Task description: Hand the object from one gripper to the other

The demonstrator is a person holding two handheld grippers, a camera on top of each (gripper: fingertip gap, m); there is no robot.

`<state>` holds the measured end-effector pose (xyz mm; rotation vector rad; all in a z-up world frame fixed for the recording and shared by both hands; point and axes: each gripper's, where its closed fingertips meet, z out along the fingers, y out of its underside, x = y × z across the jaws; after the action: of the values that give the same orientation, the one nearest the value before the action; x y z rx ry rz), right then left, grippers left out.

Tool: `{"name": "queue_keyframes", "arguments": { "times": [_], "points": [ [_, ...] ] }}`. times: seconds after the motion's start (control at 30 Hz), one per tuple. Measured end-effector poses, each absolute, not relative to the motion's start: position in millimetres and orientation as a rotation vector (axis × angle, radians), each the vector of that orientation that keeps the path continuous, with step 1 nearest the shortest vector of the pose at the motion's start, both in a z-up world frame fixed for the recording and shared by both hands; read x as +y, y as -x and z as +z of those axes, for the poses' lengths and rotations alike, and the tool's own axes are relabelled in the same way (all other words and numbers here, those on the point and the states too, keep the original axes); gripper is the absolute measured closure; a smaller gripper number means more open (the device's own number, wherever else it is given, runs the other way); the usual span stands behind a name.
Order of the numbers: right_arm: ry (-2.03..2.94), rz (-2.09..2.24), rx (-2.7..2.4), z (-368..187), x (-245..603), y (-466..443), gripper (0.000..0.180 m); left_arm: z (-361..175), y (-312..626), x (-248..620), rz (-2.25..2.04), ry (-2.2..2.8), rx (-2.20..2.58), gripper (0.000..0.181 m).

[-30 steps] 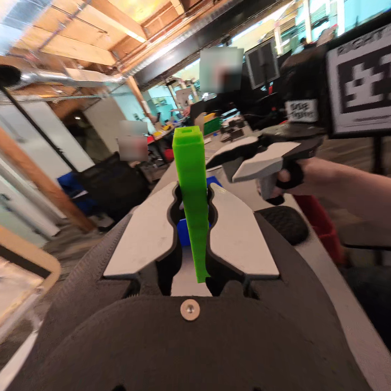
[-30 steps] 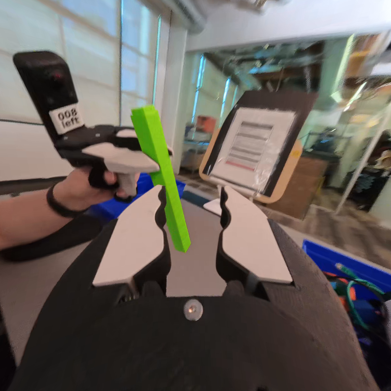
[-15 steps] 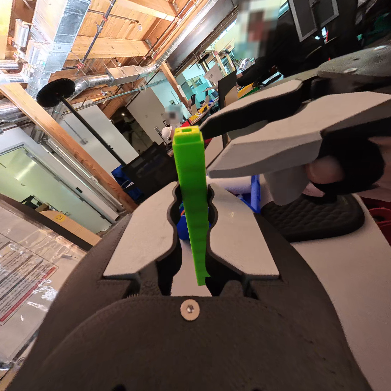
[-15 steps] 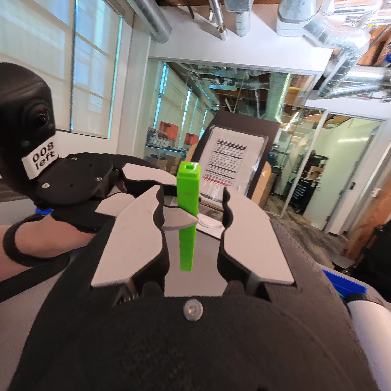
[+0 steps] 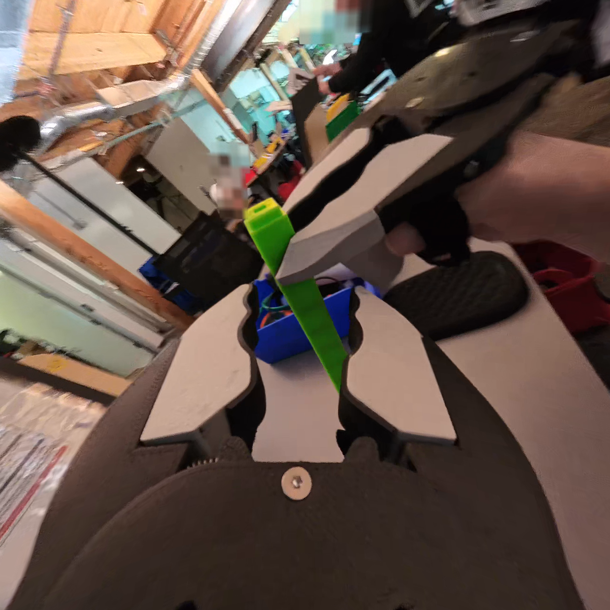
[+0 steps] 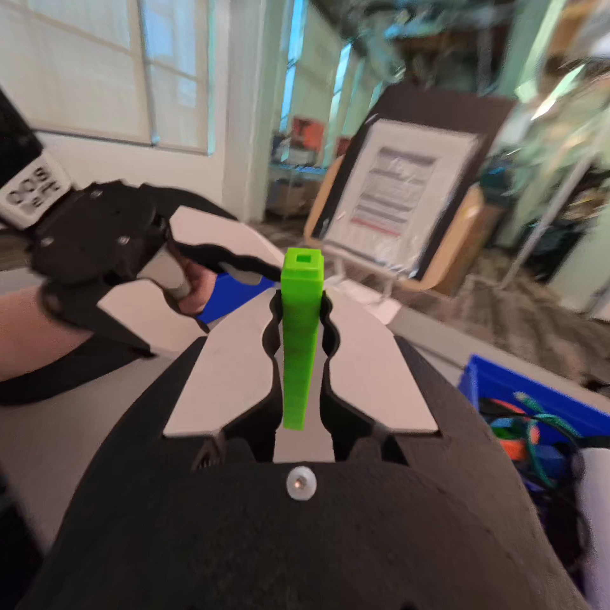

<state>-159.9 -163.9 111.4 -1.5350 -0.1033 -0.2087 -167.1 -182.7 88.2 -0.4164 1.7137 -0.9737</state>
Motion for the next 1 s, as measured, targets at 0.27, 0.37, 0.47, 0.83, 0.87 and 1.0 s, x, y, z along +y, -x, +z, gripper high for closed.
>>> {"name": "queue_keyframes", "arguments": {
  "times": [0.27,0.37,0.47,0.83,0.87,1.0],
  "points": [
    [1.614,0.196,-0.443,123,-203,201,0.157,73,201,-209,-1.361,0.440,2.064,0.129],
    [1.559,0.265,-0.463,136,-210,212,0.158,63,206,-223,-1.488,0.456,2.153,0.133],
    [1.550,0.221,-0.473,142,-212,214,0.157,38,202,-227,-1.344,0.421,2.237,0.137],
    [1.363,0.145,-0.439,186,-228,209,0.157,32,193,-230,-1.325,0.415,2.224,0.157],
    [1.329,0.094,-0.427,189,-228,206,0.149,38,194,-231,-1.375,0.423,2.207,0.157],
    [1.389,0.035,-0.405,177,-220,203,0.125,66,201,-233,-1.591,0.443,2.108,0.158]
  ]
}}
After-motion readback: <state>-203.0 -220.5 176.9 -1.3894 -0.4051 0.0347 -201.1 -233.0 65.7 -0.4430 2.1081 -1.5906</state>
